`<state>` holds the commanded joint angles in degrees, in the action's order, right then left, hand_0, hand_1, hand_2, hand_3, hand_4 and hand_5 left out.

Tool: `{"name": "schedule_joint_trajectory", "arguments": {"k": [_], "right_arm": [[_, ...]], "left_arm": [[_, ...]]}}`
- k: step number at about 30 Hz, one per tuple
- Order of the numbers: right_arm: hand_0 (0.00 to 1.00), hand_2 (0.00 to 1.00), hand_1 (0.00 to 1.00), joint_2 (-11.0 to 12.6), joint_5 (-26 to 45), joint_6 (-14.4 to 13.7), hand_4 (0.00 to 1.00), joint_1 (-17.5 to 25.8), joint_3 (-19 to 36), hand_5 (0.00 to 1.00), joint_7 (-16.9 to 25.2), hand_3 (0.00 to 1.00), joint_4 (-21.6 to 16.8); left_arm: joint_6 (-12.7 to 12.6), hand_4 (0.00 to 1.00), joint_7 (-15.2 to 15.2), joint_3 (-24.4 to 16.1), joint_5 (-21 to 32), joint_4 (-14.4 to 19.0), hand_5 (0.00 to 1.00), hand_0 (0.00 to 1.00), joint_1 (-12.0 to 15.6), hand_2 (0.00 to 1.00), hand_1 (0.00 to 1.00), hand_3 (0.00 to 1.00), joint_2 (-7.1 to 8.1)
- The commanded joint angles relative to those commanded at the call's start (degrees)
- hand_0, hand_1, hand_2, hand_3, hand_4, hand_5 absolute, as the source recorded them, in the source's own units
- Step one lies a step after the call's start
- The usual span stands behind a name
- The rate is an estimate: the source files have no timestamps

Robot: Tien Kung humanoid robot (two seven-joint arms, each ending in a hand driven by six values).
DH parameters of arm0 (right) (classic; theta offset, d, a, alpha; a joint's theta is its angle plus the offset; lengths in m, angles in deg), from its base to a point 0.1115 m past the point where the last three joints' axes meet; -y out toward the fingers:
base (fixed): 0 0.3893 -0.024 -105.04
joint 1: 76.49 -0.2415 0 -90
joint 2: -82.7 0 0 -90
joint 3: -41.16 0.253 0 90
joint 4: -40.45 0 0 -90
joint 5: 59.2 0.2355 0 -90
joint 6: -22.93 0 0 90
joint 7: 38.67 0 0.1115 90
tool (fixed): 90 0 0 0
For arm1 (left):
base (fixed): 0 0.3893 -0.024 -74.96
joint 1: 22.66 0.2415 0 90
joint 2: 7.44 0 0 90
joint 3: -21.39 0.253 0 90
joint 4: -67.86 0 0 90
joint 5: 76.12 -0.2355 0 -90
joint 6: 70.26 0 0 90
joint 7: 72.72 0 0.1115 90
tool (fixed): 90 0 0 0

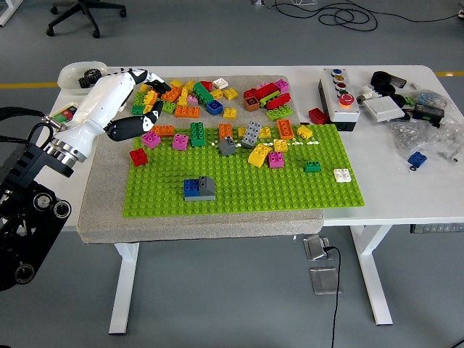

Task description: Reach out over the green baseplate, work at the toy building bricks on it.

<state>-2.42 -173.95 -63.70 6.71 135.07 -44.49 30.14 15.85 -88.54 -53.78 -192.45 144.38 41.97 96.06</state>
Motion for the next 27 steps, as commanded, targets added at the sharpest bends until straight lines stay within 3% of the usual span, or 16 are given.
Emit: {"name": "schedule_joint_trajectory", "arguments": {"k": [8,9,14,15,26,27], "right_arm": [[0.736,0.638,0.616,0.10,-0.01,-0.01,0.771,-0.02,0.06,0.488,0.04,0.544,0.00],[0.735,0.638,0.616,0.10,-0.02,-0.01,0.771,-0.02,0.07,0.489,0.03,0.544,0.00],[0.735,0.638,0.616,0.02,-0.12,0.01,0.771,0.07,0.03,0.489,0.03,0.544,0.00],[0.735,0.637,0.616,0.02,-0.13,0.01,0.771,0.07,0.03,0.487,0.04,0.544,0.00],[0.734,0.639,0.616,0.04,-0.72,0.05,0.771,-0.10,0.04,0.487,0.15,0.544,0.00],[0.735,0.639,0.616,0.06,-0.85,0.03,0.771,-0.18,0.08,0.487,0.18,0.544,0.00]], "left_arm": [[0.81,0.533,0.26,-0.11,-0.05,0.18,0.002,0.771,-0.02,0.607,0.747,0.622,-0.01],[0.96,0.608,0.31,-0.13,-0.06,0.23,0.002,0.791,-0.01,0.650,0.773,0.682,0.00],[1.67,0.608,0.73,-0.22,-0.04,1.14,0.002,0.791,0.38,0.650,0.773,0.682,0.24],[1.70,0.671,0.76,-0.23,-0.02,1.21,0.034,0.809,0.40,0.685,0.790,0.727,0.26],[2.14,0.679,1.79,-0.59,-0.07,3.62,0.044,0.824,1.77,0.692,0.798,0.721,0.67],[2.12,0.717,1.93,-0.74,0.00,4.04,0.077,0.830,2.14,0.696,0.801,0.728,0.65]]}}
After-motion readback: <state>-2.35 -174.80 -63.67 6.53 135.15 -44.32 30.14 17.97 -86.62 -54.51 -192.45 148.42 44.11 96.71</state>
